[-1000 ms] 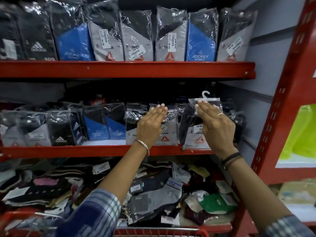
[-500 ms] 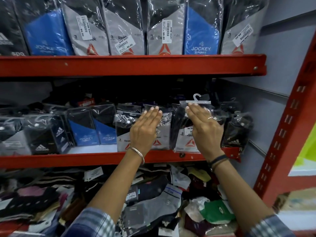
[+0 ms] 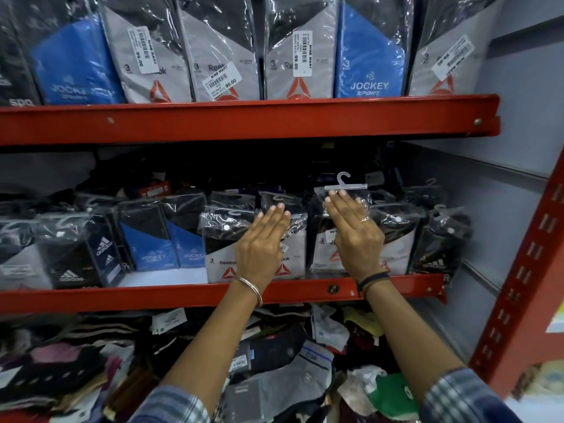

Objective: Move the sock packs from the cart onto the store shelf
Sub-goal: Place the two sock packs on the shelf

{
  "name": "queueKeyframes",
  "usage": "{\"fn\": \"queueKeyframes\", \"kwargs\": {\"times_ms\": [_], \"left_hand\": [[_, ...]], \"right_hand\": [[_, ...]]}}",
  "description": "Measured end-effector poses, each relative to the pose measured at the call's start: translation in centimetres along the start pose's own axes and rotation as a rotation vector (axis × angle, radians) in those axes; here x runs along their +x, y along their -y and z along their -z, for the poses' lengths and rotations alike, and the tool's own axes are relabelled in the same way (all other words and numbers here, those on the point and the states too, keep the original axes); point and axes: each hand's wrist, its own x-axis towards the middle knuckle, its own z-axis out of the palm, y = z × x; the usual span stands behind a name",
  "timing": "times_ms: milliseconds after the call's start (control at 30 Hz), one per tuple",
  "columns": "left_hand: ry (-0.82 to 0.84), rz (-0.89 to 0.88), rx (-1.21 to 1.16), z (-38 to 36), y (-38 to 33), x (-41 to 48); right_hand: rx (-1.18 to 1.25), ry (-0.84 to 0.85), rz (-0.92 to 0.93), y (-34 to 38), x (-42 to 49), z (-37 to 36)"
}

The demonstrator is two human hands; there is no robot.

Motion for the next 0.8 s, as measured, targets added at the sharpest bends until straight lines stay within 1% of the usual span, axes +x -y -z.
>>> {"fn": "queueKeyframes", "kwargs": {"times_ms": [100, 200, 300, 367, 467, 600, 733, 800], "left_hand": [[0.056, 0.004, -0.003, -0.1, -0.3, -0.6], [0.123, 0.002, 0.021, -0.2, -0.5, -0.5], [0.169, -0.022, 0.063, 0.4, -0.9, -0.8], [0.146, -0.05, 0.075, 1.3, -1.3, -1.3], [0.068, -0.077, 0.004, 3.1, -2.4, -2.7], [0.057, -0.016, -0.087, 5.6, -3.2, -7.6], [0.135, 0.017, -0.17, 7.4, -3.1, -14.1], [0.237, 0.066, -0.198, 8.4, -2.8, -18.1]], "right_hand": [[0.009, 0.026, -0.009, 0.2, -2.0, -0.6], [0.047, 0.121, -0.02, 0.8, -3.6, -0.3], [0.063, 0.211, -0.083, 1.3, -3.1, 0.5], [0.053, 0.263, -0.106, 1.8, -3.0, 1.4], [0.077, 0.322, -0.147, 4.1, -4.0, 4.2], [0.211, 0.442, -0.207, 8.8, -6.8, 8.0], [0.28, 0.625, -0.252, 12.4, -11.1, 10.6], [0.326, 0.72, -0.302, 14.8, -13.8, 11.7]]}}
